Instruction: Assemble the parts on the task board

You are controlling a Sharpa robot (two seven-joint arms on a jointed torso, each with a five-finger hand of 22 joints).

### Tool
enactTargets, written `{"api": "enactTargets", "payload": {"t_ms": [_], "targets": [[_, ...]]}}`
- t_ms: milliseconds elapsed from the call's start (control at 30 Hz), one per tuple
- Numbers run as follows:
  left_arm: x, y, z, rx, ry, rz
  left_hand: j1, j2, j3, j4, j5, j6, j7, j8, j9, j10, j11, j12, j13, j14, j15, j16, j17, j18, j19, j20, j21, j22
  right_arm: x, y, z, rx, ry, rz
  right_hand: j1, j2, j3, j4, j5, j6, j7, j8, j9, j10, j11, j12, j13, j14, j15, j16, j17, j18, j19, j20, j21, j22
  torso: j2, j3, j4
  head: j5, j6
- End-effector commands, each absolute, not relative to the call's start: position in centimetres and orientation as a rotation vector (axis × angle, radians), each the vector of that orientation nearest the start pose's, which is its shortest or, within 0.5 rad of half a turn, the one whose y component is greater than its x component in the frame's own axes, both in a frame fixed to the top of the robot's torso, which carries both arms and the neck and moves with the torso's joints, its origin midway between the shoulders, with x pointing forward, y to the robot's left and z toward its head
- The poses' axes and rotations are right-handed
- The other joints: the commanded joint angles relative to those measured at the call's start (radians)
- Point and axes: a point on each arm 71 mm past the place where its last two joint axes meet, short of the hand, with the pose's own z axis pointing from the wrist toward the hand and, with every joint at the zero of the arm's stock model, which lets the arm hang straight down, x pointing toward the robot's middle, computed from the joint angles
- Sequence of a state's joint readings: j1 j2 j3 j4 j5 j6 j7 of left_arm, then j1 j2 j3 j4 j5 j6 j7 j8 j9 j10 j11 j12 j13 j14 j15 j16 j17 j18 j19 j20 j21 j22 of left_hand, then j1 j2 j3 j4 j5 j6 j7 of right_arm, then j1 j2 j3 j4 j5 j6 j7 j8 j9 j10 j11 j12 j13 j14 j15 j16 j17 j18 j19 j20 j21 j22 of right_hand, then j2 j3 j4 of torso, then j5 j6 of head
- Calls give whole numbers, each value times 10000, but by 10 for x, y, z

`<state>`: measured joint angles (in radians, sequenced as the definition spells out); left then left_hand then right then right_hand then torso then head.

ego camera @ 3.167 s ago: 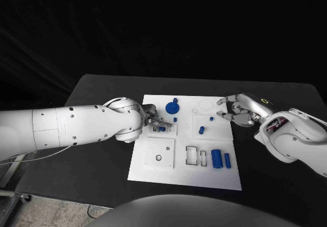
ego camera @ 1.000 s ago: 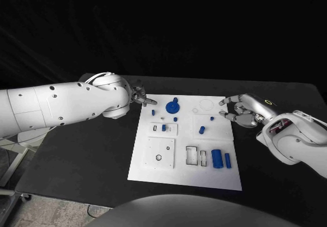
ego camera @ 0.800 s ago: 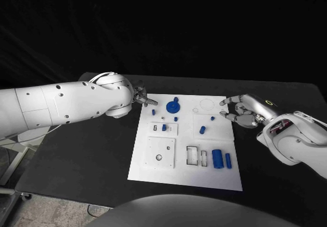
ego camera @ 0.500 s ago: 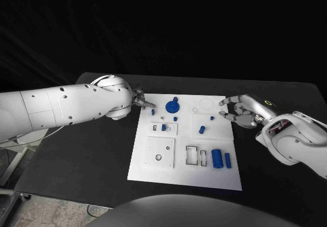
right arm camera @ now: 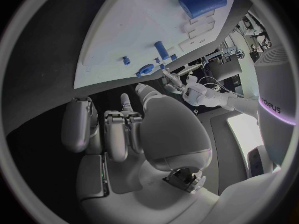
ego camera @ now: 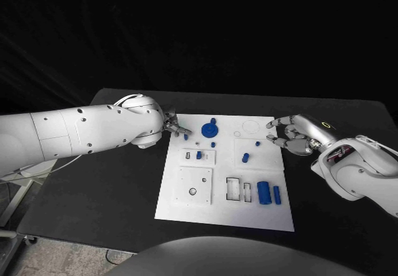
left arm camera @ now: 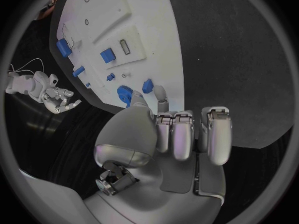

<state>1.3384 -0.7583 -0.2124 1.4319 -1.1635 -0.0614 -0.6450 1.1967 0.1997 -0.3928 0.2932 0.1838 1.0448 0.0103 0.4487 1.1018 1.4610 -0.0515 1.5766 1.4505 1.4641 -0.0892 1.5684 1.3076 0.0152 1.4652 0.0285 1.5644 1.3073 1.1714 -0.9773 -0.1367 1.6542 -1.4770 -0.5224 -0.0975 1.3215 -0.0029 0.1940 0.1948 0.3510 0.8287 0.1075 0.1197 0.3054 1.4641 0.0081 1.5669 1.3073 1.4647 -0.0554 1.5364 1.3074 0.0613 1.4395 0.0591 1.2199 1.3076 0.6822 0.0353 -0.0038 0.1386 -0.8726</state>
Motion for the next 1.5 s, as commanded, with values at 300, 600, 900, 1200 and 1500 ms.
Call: {"api": "enactTargets", "payload": {"t_ms": [300, 600, 900, 1200, 1500], "targets": [[500, 220, -215, -2295, 21544, -1642, -235, 25, -127, -9, 40, -99, 42, -75, 8, 1098, 64, -58, 1203, 1067, 64, 24, 2632, -104, 912, 17, -62, 2529, 441, -230, -209, -1083, 15918, 6417, 137, -13, 113, -34, 110, 73, -7, -21, -35, 1067, 27, 39, 2635, 978, 22, 23, 2418, 106, 55, -29, 15, 1686, -7, 1, 5, 23, 0], [500, 215, -216, -2290, 21580, -1759, 111, 45, -113, -41, 1131, -112, 36, -210, 19, 1098, 72, -58, 1203, 1067, 82, 24, 2632, -96, 886, 48, -88, 2515, 441, -231, -209, -1068, 15974, 6384, 181, -23, 178, -82, 187, 77, -4, -40, -58, 1067, 27, 39, 2635, 975, 24, 12, 2410, 108, 55, -30, 5, 1683, -5, 2, -10, 44, 0], [500, 212, -220, -2358, 21589, -1881, 320, 48, -98, -41, 1739, -102, 27, -278, 36, 1098, 66, -58, 1203, 1067, 81, 24, 2632, -92, 876, 49, -101, 2511, 441, -233, -210, -1031, 16048, 6323, 200, -28, 212, -104, 231, 81, -3, -48, -69, 1067, 28, 39, 2635, 973, 24, 1, 2403, 111, 50, -30, -12, 1678, 1, 7, 6, -2, 0], [501, 209, -221, -2451, 21424, -2042, 713, 42, 6, -50, 2441, -180, 18, -366, 65, 1098, 60, -58, 1203, 1067, 75, 24, 2632, -86, 857, 45, -122, 2502, 440, -233, -211, -988, 16115, 6315, 226, -23, 265, -134, 281, 97, 0, -53, -82, 1067, 31, 39, 2635, 968, 26, -17, 2390, 116, 41, -30, -40, 1670, 4, 3, 2, -1, 0], [502, 207, -221, -2496, 21269, -2271, 1193, 3, 225, -31, 3920, -243, -26, -455, 97, 1098, 20, -58, 1203, 1067, 45, 24, 2632, -85, 854, 18, -129, 2505, 441, -234, -212, -902, 16187, 6299, 248, -16, 301, -156, 302, 111, 2, -54, -89, 1067, 30, 39, 2635, 967, 26, -22, 2387, 117, 40, -30, -46, 1669, -6, 7, 2, -14, 0]]}}
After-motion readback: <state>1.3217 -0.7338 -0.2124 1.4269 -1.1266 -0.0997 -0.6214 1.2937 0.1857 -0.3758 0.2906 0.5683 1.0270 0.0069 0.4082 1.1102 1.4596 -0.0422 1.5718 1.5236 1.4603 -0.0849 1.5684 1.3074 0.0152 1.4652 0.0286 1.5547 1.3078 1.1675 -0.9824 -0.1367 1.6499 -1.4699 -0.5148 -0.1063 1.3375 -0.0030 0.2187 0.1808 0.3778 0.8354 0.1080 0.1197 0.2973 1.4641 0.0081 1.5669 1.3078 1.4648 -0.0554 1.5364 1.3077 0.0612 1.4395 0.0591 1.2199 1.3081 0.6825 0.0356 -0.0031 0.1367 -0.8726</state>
